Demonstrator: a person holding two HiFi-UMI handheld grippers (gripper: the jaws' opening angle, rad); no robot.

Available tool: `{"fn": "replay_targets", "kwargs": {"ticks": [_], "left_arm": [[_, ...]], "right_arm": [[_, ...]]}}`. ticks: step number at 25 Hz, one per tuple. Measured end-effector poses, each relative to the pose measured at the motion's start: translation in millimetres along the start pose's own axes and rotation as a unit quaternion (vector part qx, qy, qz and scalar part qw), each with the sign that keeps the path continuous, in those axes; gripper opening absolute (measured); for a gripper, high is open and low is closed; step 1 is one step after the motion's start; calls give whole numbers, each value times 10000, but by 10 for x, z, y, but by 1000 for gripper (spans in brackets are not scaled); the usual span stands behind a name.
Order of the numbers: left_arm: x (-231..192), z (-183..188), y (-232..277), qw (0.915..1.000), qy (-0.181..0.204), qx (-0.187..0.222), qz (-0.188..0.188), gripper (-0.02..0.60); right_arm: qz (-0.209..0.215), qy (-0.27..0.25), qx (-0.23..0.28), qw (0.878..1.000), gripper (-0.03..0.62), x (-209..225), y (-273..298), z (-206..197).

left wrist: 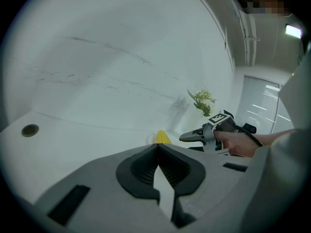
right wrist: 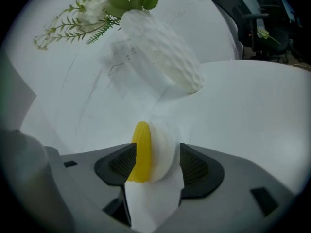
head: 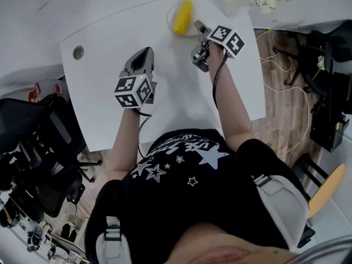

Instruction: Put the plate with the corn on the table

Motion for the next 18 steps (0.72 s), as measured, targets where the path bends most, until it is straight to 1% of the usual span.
{"fn": "replay_targets", "kwargs": {"ticks": [2,5,10,16,18], "left_arm": [[20,-5,-148,10000,-47,74,20,8],[58,1,-427,9998,-10,203,39,8],[-10,61,-987,9983,-94,518,233,8],[9,76,-1617,9959,-28,827,368,8],[55,48,-1821,9949,-27,934,373,8]], "right_arm": [[63,-55,116,9999,258,-38,-151,-41],[303,-233,352,9986,258,-183,-386,-105],[756,-442,370,9955,256,-467,-734,-351],[1349,-694,403,9876,253,-707,-1218,-685],[1450,-844,440,9848,239,-764,-1396,-795]]}}
Point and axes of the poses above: the fingertips, and each gripper's own axes: y forward along the fingers, x to its right, z out of its top, the point moved 8 cm from there along -y, backward along the fingers, and after that the axes turned 1 degree about -x, right-handed, at the moved point
